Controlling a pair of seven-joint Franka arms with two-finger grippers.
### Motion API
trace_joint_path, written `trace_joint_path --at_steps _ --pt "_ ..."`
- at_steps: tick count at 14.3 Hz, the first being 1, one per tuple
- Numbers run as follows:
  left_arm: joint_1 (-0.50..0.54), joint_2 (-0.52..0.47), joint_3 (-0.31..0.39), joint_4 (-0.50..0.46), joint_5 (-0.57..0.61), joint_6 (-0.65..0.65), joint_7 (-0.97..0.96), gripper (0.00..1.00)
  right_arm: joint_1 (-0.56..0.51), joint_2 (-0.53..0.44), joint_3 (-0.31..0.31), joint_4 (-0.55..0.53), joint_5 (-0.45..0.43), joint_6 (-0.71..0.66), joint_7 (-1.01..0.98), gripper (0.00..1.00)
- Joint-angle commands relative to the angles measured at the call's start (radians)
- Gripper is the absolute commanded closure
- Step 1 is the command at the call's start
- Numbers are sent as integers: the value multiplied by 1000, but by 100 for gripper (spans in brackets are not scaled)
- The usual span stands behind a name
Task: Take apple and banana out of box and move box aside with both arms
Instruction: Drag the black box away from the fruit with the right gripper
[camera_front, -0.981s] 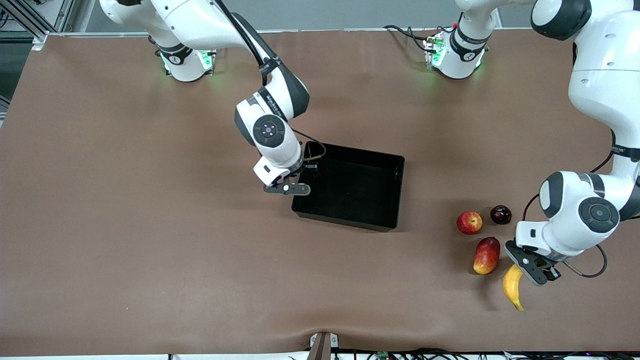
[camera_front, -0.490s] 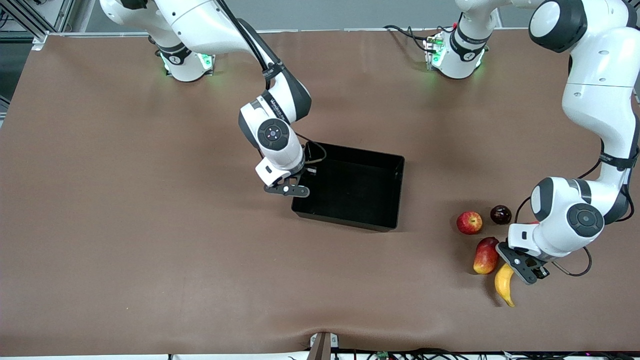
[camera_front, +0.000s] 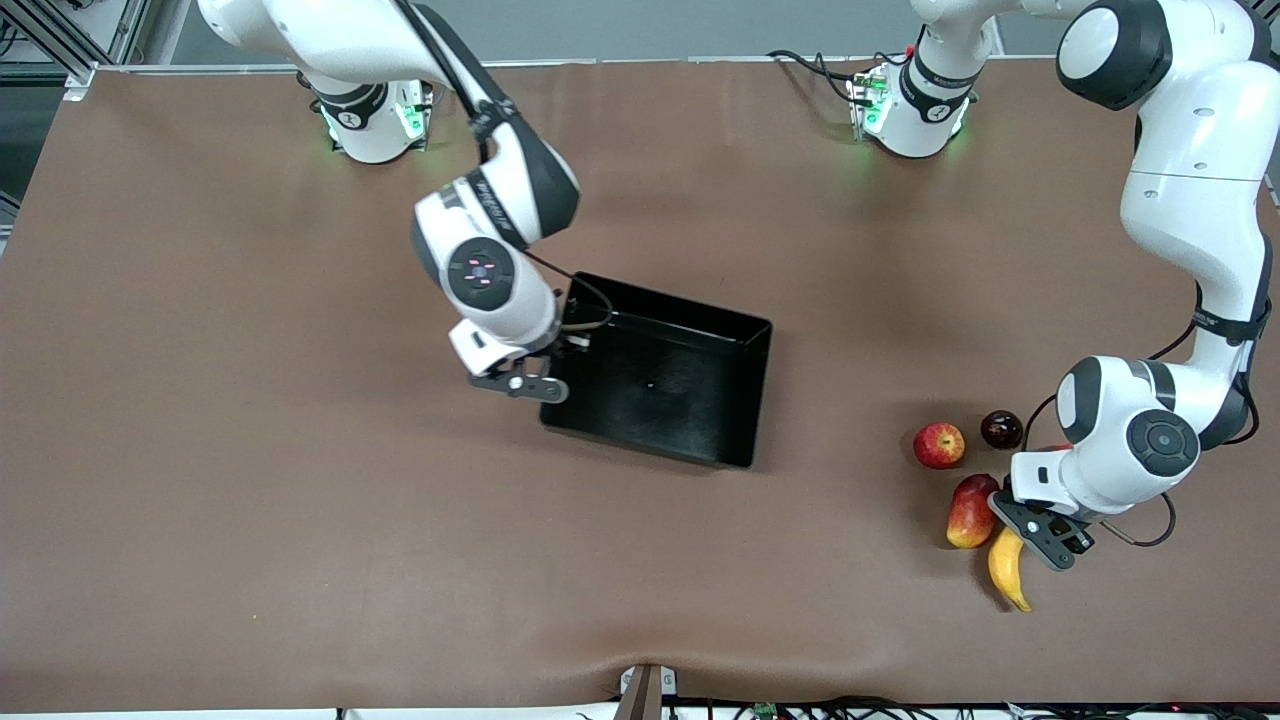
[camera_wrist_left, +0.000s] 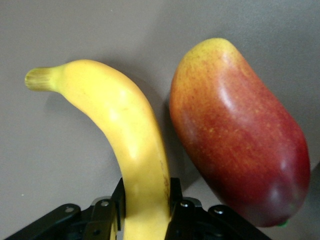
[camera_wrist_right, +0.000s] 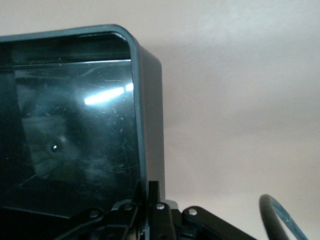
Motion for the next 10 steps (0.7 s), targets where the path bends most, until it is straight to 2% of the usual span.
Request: trace_joint_path --at_steps 1,3,5,7,10 --pt "10 -7 3 1 6 12 -18 0 -51 -80 14 -18 -5 -50 -5 100" --pt "17 -39 -3 -1 -11 0 -30 0 -100 -131 12 -19 -6 -117 -23 100" --pt "28 -84 -8 -4 -80 -32 -67 0 -176 -183 12 -24 -8 -195 -122 100" --pt "14 -140 -10 1 -154 -83 -99 0 -270 -227 9 -34 -17 -260 -216 100" --pt "2 -232 -39 -3 -171 -204 -261 0 -442 -249 9 -36 -22 -320 -454 100"
